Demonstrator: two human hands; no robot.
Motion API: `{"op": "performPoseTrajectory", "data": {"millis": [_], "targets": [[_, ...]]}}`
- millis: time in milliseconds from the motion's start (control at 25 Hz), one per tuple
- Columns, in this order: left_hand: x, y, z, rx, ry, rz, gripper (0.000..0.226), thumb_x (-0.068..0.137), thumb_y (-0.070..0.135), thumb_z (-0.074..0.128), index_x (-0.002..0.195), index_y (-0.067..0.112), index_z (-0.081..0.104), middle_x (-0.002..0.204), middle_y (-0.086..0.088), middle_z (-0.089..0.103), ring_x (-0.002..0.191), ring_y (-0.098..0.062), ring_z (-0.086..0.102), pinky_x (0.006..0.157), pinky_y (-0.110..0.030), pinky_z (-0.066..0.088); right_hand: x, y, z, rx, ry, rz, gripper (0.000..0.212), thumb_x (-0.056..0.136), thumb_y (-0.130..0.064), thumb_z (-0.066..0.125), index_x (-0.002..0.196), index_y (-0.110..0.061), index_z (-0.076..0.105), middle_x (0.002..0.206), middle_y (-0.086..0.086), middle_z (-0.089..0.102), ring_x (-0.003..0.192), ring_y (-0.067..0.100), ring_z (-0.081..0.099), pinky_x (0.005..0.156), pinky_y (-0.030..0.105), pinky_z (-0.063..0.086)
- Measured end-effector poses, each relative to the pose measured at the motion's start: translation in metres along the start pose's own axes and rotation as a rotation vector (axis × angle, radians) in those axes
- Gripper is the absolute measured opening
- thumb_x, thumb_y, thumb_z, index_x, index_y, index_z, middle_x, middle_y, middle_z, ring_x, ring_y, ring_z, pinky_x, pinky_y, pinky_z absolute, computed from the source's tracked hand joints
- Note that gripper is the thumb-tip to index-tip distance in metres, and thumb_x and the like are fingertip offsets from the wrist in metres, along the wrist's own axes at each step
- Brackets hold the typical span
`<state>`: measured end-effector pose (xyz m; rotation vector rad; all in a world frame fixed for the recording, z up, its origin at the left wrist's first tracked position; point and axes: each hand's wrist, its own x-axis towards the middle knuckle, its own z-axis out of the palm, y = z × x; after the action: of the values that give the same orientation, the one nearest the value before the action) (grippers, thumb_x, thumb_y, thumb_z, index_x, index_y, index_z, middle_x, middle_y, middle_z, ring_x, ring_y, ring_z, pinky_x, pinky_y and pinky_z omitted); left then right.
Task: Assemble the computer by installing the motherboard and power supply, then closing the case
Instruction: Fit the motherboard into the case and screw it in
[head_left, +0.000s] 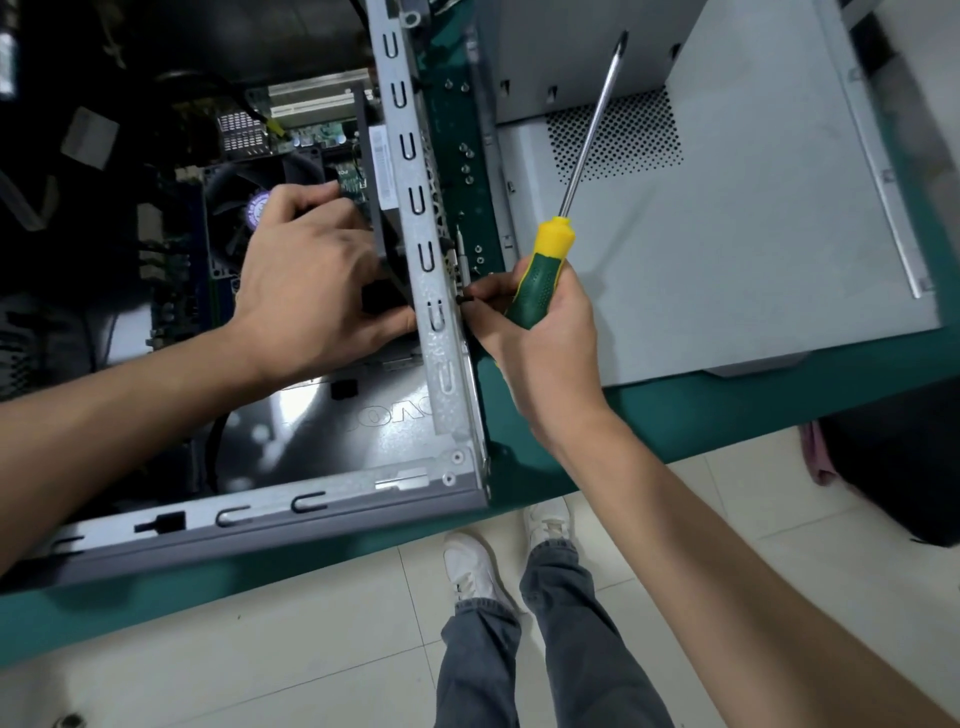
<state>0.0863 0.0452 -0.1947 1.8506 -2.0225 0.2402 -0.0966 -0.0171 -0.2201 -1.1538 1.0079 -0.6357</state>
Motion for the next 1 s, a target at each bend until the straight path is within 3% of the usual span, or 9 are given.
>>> {"op": "performPoseTrajectory", "data": {"millis": [280, 360, 520, 640, 760, 1000], "targets": [[0.0011, 0.0027, 0.0000, 0.015, 0.000, 0.016, 0.052, 0.099, 0.063, 0.019, 0.063, 0.029, 0.036, 0.064, 0.011, 0.032, 0.064, -0.025, 0.048, 0.084, -0.038, 0.031, -0.0031, 0.0002, 0.0000, -0.084, 0.014, -0.029, 0.032, 0.079, -0.011, 0.075, 0.079, -0.037, 0.054, 0.077, -0.012, 0.067, 0.072, 0.008, 0.065, 0.073, 0.028, 0.056], [0.0009, 0.0022, 0.0001, 0.027, 0.004, 0.010, 0.059, 0.099, 0.063, 0.019, 0.058, 0.025, 0.039, 0.063, 0.010, 0.033, 0.063, -0.025, 0.048, 0.084, -0.037, 0.030, -0.0044, 0.0005, 0.0003, -0.120, 0.021, -0.052, 0.033, 0.080, -0.014, 0.074, 0.077, -0.040, 0.055, 0.075, -0.014, 0.066, 0.070, 0.008, 0.064, 0.071, 0.029, 0.056], [-0.0011, -0.0020, 0.0027, 0.051, -0.029, 0.004, 0.069, 0.098, 0.064, 0.020, 0.055, 0.019, 0.049, 0.056, -0.001, 0.050, 0.064, -0.027, 0.052, 0.085, -0.038, 0.030, -0.0079, 0.0055, 0.0046, -0.120, 0.076, -0.100, 0.027, 0.080, -0.011, 0.072, 0.080, -0.032, 0.054, 0.073, -0.013, 0.065, 0.067, 0.009, 0.063, 0.069, 0.033, 0.056], [-0.0012, -0.0021, 0.0032, 0.049, -0.028, 0.015, 0.057, 0.097, 0.066, 0.021, 0.061, 0.028, 0.044, 0.057, -0.003, 0.053, 0.065, -0.028, 0.054, 0.086, -0.038, 0.030, -0.0082, 0.0070, 0.0046, -0.122, 0.092, -0.116, 0.028, 0.079, -0.011, 0.072, 0.078, -0.033, 0.055, 0.073, -0.012, 0.066, 0.067, 0.011, 0.064, 0.071, 0.037, 0.057], [-0.0005, -0.0022, 0.0011, 0.029, -0.022, 0.020, 0.051, 0.097, 0.067, 0.022, 0.065, 0.033, 0.044, 0.058, -0.003, 0.055, 0.066, -0.028, 0.055, 0.086, -0.039, 0.030, -0.0088, 0.0057, 0.0042, -0.137, 0.083, -0.127, 0.028, 0.081, -0.011, 0.073, 0.079, -0.032, 0.055, 0.073, -0.011, 0.066, 0.067, 0.009, 0.064, 0.069, 0.032, 0.056], [0.0011, 0.0034, -0.0039, -0.023, 0.031, 0.075, 0.030, 0.099, 0.061, 0.024, 0.079, 0.038, 0.029, 0.062, 0.009, 0.034, 0.063, -0.027, 0.051, 0.084, -0.039, 0.030, -0.0100, 0.0030, 0.0013, -0.145, 0.091, -0.126, 0.027, 0.079, -0.015, 0.076, 0.077, -0.031, 0.054, 0.070, -0.010, 0.066, 0.062, 0.006, 0.061, 0.060, 0.017, 0.049]]}}
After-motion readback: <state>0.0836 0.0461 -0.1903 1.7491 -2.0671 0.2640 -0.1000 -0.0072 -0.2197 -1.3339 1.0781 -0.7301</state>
